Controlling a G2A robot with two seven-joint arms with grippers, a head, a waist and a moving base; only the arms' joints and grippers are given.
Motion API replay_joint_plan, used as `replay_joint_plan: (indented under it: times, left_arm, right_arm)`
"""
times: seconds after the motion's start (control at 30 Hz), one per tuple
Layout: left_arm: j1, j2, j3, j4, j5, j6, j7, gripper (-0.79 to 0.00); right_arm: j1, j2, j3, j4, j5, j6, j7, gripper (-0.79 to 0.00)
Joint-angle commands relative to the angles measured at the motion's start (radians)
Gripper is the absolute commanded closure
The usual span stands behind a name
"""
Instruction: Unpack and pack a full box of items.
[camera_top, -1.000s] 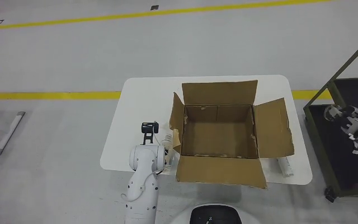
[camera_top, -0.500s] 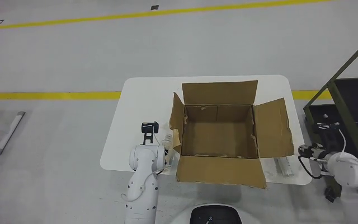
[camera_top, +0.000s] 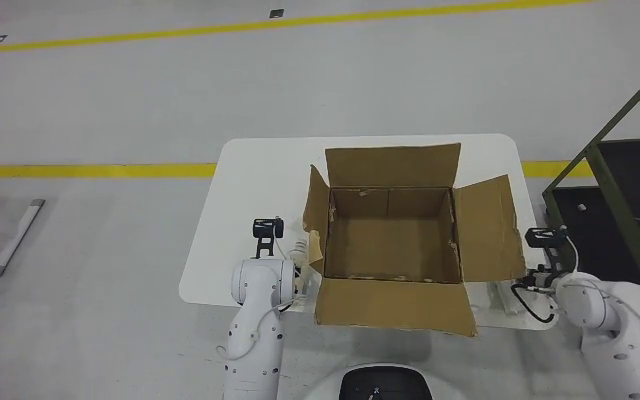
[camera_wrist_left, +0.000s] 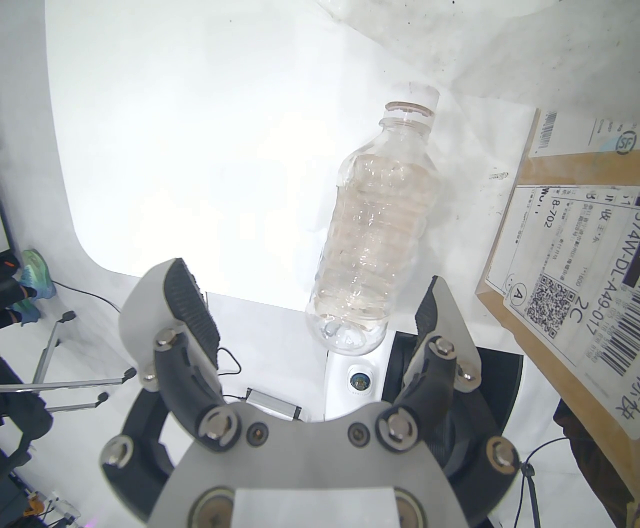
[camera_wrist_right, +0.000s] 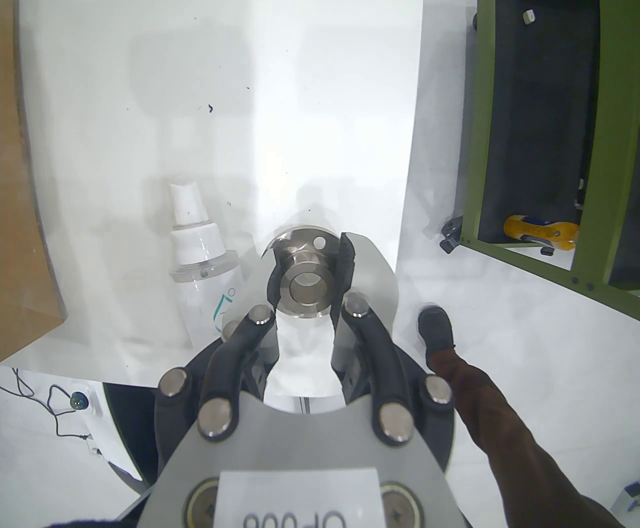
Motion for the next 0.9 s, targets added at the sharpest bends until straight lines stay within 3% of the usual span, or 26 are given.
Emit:
replay_joint_plan:
  times: [0.0, 0.07, 0.3, 0.43, 0.53, 0.57, 0.6, 0.63, 0.87]
  left_arm:
    - [0.000, 0.000, 0.000, 0.000, 0.000, 0.000, 0.000, -0.785]
    - [0.000, 0.000, 0.000, 0.000, 0.000, 0.000, 0.000, -0.785]
    - [0.000, 0.000, 0.000, 0.000, 0.000, 0.000, 0.000, -0.785]
    - [0.000, 0.000, 0.000, 0.000, 0.000, 0.000, 0.000, -0.785]
    - [0.000, 0.000, 0.000, 0.000, 0.000, 0.000, 0.000, -0.785]
    - [0.000, 0.000, 0.000, 0.000, 0.000, 0.000, 0.000, -0.785]
    - [0.000, 0.000, 0.000, 0.000, 0.000, 0.000, 0.000, -0.785]
    - [0.000, 0.000, 0.000, 0.000, 0.000, 0.000, 0.000, -0.785]
    - [0.000, 0.000, 0.000, 0.000, 0.000, 0.000, 0.000, -0.785]
  right_arm:
    - [0.004, 0.001, -0.005, 0.008, 0.001, -0.001, -0.001, -0.080]
    - [0.010, 0.002, -0.011, 0.020, 0.001, 0.000, -0.004, -0.163]
    - [0.026, 0.006, -0.026, 0.043, 0.004, -0.005, -0.012, -0.323]
    - [0.029, 0.007, -0.025, 0.037, 0.019, -0.007, -0.038, -0.372]
    - [0.009, 0.009, 0.012, -0.021, 0.068, -0.013, -0.144, -0.366]
    - [-0.002, 0.009, 0.034, -0.053, 0.082, -0.008, -0.205, -0.332]
    - [-0.022, 0.009, 0.050, -0.077, 0.090, -0.013, -0.259, -0.200]
    - [-0.044, 0.011, 0.074, -0.113, 0.062, -0.006, -0.336, 0.000]
    - [-0.090, 0.008, 0.131, -0.190, 0.054, 0.047, -0.590, 0.000]
